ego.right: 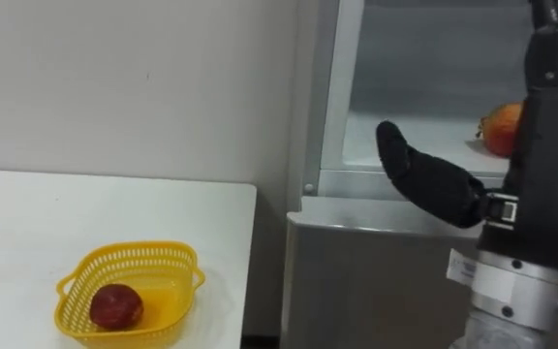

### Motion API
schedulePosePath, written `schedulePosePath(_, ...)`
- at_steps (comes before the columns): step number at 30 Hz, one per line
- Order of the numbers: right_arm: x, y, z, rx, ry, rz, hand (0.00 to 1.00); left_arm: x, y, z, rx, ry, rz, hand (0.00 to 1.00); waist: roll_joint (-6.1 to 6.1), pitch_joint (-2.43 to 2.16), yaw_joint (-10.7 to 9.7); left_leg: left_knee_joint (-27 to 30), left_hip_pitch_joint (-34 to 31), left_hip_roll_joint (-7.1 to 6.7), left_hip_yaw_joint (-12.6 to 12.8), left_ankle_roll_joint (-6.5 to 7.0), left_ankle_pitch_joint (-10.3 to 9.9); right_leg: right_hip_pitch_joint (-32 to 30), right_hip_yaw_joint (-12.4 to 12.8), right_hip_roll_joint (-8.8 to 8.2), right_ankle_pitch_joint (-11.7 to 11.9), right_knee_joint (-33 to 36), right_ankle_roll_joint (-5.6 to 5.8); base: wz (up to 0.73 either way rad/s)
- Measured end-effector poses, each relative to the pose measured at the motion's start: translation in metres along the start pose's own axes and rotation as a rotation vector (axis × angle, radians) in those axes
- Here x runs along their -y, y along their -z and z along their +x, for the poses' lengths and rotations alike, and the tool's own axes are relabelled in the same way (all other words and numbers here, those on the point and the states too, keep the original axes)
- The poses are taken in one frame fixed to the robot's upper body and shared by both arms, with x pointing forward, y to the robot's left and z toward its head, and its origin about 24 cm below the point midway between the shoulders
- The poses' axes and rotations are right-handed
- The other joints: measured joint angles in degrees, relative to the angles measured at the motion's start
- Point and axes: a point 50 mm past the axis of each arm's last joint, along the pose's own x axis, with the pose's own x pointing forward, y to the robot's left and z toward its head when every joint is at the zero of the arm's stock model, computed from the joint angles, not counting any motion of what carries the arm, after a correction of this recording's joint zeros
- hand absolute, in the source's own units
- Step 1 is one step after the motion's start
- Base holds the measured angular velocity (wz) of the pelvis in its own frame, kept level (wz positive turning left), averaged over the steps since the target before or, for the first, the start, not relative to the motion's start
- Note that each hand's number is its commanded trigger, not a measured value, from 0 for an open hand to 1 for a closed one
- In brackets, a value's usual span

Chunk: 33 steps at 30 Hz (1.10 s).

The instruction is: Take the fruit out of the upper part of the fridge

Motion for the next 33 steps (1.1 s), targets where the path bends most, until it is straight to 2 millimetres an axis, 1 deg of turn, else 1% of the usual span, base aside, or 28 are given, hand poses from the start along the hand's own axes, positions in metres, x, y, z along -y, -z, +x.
schedulePosePath(5,0.014,0.004,0.009,0.022,0.051,-0.05,0.0,0.001,0.002,0.0,-0.012,0.014,-0.001,0.0,0.17,0.08,-0.1,-0.1,0.0,0.14,0.0,-0.03,0.0,0.1,-0.1,0.11,0.0,0.1,-0.06,0.0)
schedulePosePath(9,0.018,0.011,0.011,0.024,0.045,-0.096,0.0,0.001,0.001,0.0,-0.009,0.027,0.0,0.0,0.06,0.12,-0.3,-0.1,0.0,0.08,0.0,-0.02,0.0,0.1,-0.1,0.05,0.0,0.1,-0.06,0.0)
schedulePosePath(12,0.019,0.025,0.011,-0.03,0.05,-0.122,0.0,-0.002,0.001,0.0,-0.007,0.033,0.004,0.0,-0.3,0.33,-0.2,-0.1,0.0,0.07,0.0,-0.02,0.0,0.1,-0.1,0.05,0.0,0.1,-0.06,0.0)
schedulePosePath(13,0.019,0.033,0.012,-0.064,0.046,-0.137,0.0,-0.003,0.001,0.0,-0.009,0.038,0.006,0.0,-0.53,0.41,-0.2,-0.1,0.0,0.07,-0.1,-0.02,0.0,0.1,-0.2,0.04,0.0,0.1,-0.06,0.0)
schedulePosePath(14,0.02,0.04,0.012,-0.089,0.037,-0.164,0.0,-0.005,0.001,0.0,-0.008,0.038,0.008,0.0,-0.87,0.58,-0.2,-0.1,0.0,0.07,-0.2,-0.02,0.0,0.1,-0.3,0.03,0.0,0.2,-0.05,0.04)
schedulePosePath(15,0.021,0.043,0.012,-0.101,0.033,-0.173,0.0,-0.006,0.001,0.0,-0.007,0.036,0.009,0.0,-1.06,0.69,-0.1,-0.1,-0.1,0.07,-0.3,-0.03,0.0,0.1,-0.5,0.02,0.0,0.2,-0.04,0.08)
schedulePosePath(16,0.024,0.047,0.013,-0.123,0.031,-0.175,0.0,-0.009,0.001,0.0,-0.006,0.03,0.008,0.0,-1.44,0.67,-0.1,-0.1,-0.3,0.08,-0.5,-0.03,0.0,-0.1,-0.8,0.02,0.0,0.2,-0.04,0.07)
schedulePosePath(17,0.026,0.05,0.015,-0.135,0.032,-0.183,0.0,-0.011,0.002,-0.001,-0.007,0.026,0.002,0.0,-1.79,0.44,-0.1,0.1,-0.7,0.09,-0.6,-0.03,0.0,-0.4,-1.0,0.02,0.0,0.2,-0.04,0.07)
schedulePosePath(18,0.027,0.051,0.018,-0.134,0.033,-0.189,0.0,-0.012,0.003,-0.001,-0.008,0.026,-0.006,0.0,-1.96,0.31,-0.1,0.2,-1.1,0.08,-0.6,-0.03,0.0,-0.6,-1.1,-0.01,0.0,0.2,-0.04,0.05)
schedulePosePath(20,0.029,0.055,0.033,-0.121,0.038,-0.22,0.0,-0.013,0.007,-0.001,-0.024,0.023,-0.019,0.0,-2.38,0.16,-0.1,0.4,-1.2,0.05,-0.8,-0.03,0.0,-0.8,-1.1,-0.02,0.0,0.2,-0.04,0.04)
schedulePosePath(21,0.029,0.057,0.036,-0.125,0.038,-0.233,0.0,-0.014,0.008,-0.001,-0.025,0.022,-0.018,0.0,-2.52,0.06,-0.1,0.5,-1.2,0.04,-0.9,-0.03,0.0,-0.8,-1.1,-0.02,0.0,0.2,-0.04,0.0)
schedulePosePath(22,0.032,0.064,0.043,-0.132,0.034,-0.269,0.0,-0.015,0.007,-0.002,-0.025,0.019,-0.015,0.0,-2.86,-0.1,0.1,0.6,-1.2,0.03,-1.0,-0.03,0.0,-0.8,-1.2,-0.02,0.0,0.3,-0.04,0.05)
schedulePosePath(23,0.035,0.07,0.05,-0.142,0.028,-0.311,0.0,-0.016,0.008,-0.002,-0.026,0.017,-0.014,0.0,-3.18,0.0,0.3,0.6,-1.2,0.04,-1.2,-0.03,0.0,-0.8,-1.4,-0.02,0.0,0.5,-0.04,0.06)
schedulePosePath(24,0.037,0.072,0.053,-0.149,0.026,-0.327,0.0,-0.017,0.008,-0.002,-0.026,0.016,-0.013,0.0,-3.32,0.07,0.5,0.6,-1.2,0.05,-1.3,-0.04,0.0,-0.8,-1.4,-0.02,0.0,0.6,-0.04,0.05)
schedulePosePath(25,0.037,0.076,0.058,-0.159,0.021,-0.348,0.0,-0.018,0.008,-0.002,-0.026,0.013,-0.012,0.0,-3.55,0.1,0.5,0.7,-1.3,0.06,-1.3,-0.04,0.0,-0.9,-1.4,-0.01,0.0,0.6,-0.04,0.0)
schedulePosePath(26,0.037,0.078,0.061,-0.165,0.017,-0.359,0.0,-0.02,0.009,-0.002,-0.029,0.013,-0.012,0.0,-3.73,0.02,0.5,0.8,-1.4,0.07,-1.3,-0.04,0.0,-1.0,-1.5,-0.02,0.0,0.6,-0.04,0.0)
schedulePosePath(29,0.035,0.082,0.062,-0.181,-0.003,-0.383,0.0,-0.023,0.012,-0.003,-0.036,0.007,-0.013,0.0,-4.14,-0.11,0.4,1.3,-2.1,0.09,-1.3,-0.04,0.0,-1.4,-1.5,-0.03,0.0,0.6,-0.06,0.0)
schedulePosePath(33,0.032,0.088,0.058,-0.204,-0.043,-0.401,0.0,-0.024,0.012,-0.003,-0.037,0.003,-0.014,0.0,-4.24,-0.12,0.3,1.4,-2.2,0.09,-1.3,-0.04,0.0,-1.5,-1.5,-0.03,0.1,0.6,-0.12,0.0)
